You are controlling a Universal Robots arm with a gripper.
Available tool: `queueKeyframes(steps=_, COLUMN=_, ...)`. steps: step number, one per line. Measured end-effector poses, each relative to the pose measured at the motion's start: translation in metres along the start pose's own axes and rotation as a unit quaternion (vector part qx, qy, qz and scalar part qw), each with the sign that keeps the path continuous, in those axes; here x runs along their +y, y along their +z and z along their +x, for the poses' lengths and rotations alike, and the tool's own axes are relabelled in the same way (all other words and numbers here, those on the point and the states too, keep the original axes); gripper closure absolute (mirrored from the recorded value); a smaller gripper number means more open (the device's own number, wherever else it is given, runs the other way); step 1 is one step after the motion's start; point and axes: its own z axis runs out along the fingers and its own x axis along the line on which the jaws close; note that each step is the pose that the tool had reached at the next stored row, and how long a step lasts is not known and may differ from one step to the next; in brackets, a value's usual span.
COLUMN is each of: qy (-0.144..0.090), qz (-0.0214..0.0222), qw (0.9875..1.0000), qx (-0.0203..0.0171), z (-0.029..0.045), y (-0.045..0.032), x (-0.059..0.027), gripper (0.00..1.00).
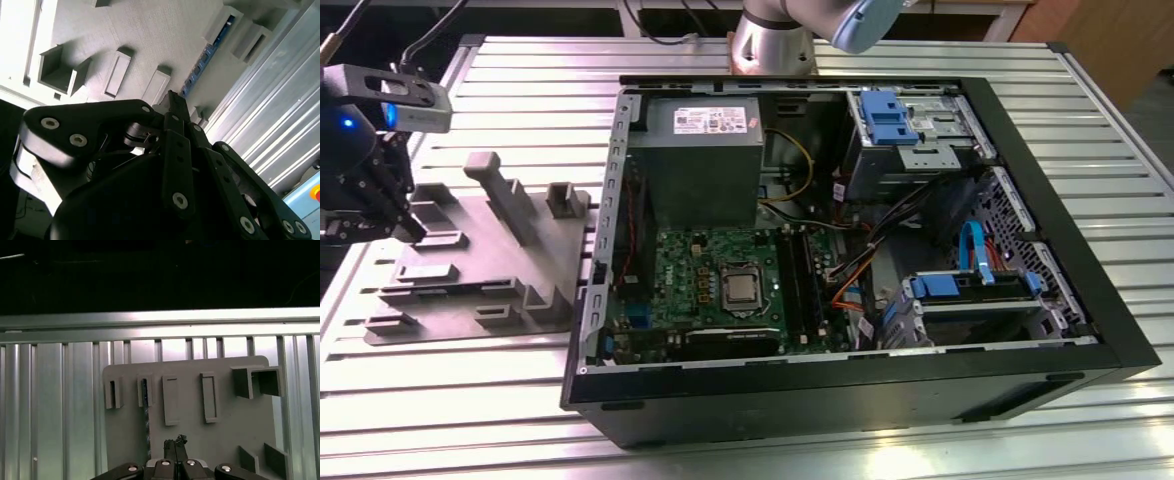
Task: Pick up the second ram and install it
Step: 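Pick up the second ram and move it above second insertion slot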
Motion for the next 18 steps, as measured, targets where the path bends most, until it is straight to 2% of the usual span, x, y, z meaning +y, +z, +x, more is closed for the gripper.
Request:
queueKeyframes(steps=3, qy=0.0, qz=0.0003, qw=1.0, qx=0.001, z=-0.0001, y=0.0004, x=-0.0001, gripper=0.9)
queueKeyframes(steps=5, qy=0.0, qz=0.0006, qw=1.0, qx=0.0069, z=0.0, y=0.0019, x=-0.0001, gripper=0.9)
queueKeyframes(steps=6, qy=0.0, qz=0.0006, qw=1.0, qx=0.008, z=0.0001, y=0.0031, x=-0.0002, gripper=0.9)
queueKeyframes(steps=12, qy=-0.002, qz=0.0004, qw=1.0, qx=0.0083, z=0.0017, y=0.0127, x=-0.0005, gripper=0.9)
queueKeyframes(steps=18, qy=-0.006, qz=0.0004, qw=0.9999, qx=0.0083, z=0.01, y=0.0172, x=-0.0008, gripper=0.9)
